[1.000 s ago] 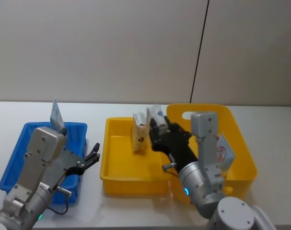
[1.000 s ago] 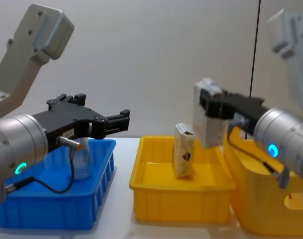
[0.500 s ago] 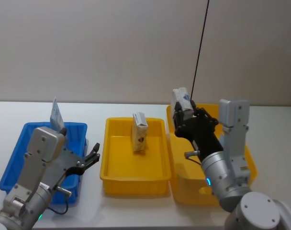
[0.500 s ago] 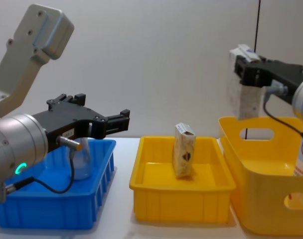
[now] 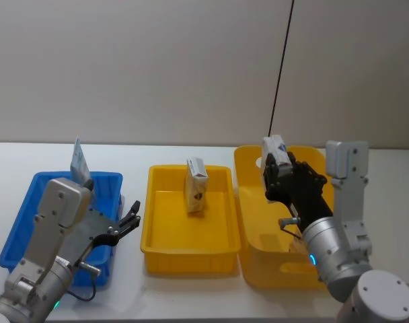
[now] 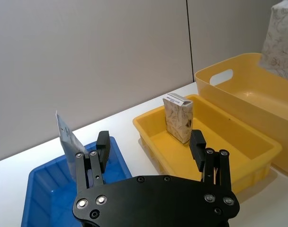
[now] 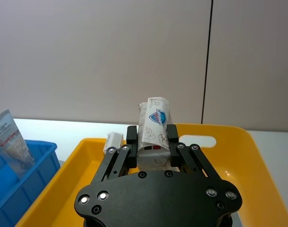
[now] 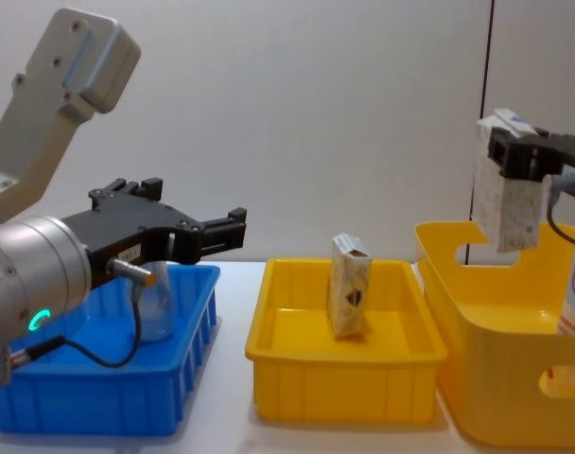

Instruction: Bimanual collaborative sorting of washing and personal care products

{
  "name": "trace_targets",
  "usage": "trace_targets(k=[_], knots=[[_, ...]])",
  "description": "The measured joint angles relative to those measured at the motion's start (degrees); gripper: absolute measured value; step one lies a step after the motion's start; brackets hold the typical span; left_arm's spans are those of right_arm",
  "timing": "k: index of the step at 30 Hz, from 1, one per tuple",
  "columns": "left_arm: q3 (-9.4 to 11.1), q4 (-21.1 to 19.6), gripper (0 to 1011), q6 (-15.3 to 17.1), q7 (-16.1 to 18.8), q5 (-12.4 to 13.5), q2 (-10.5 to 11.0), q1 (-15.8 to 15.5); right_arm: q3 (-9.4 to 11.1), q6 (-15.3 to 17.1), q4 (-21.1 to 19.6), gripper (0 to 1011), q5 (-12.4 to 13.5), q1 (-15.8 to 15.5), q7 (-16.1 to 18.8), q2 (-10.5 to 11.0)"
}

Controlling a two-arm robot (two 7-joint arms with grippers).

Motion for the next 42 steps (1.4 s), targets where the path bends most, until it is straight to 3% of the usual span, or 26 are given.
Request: trace_targets(k=[13, 33, 35, 42], knots=[[0.00, 0.00, 1001, 0.00, 0.00, 0.00, 0.00, 0.00, 1.28, 1.66, -0.45, 338, 1.49, -1.28, 1.95, 0.54], [0.00, 0.00, 1001, 0.00, 0.00, 0.00, 0.00, 0.00, 1.76, 1.98, -0.61, 962, 2.35, -1.92, 2.88, 0.80], [0.00, 0.00, 1001, 0.00, 0.00, 0.00, 0.00, 0.00, 1.78, 1.99, -0.61, 1002, 2.37, -1.94, 2.91, 0.81], [0.00, 0.00, 1001, 0.00, 0.00, 0.00, 0.00, 0.00, 1.82, 2.03, -0.62, 1002, 2.44, -1.99, 3.02, 0.84]])
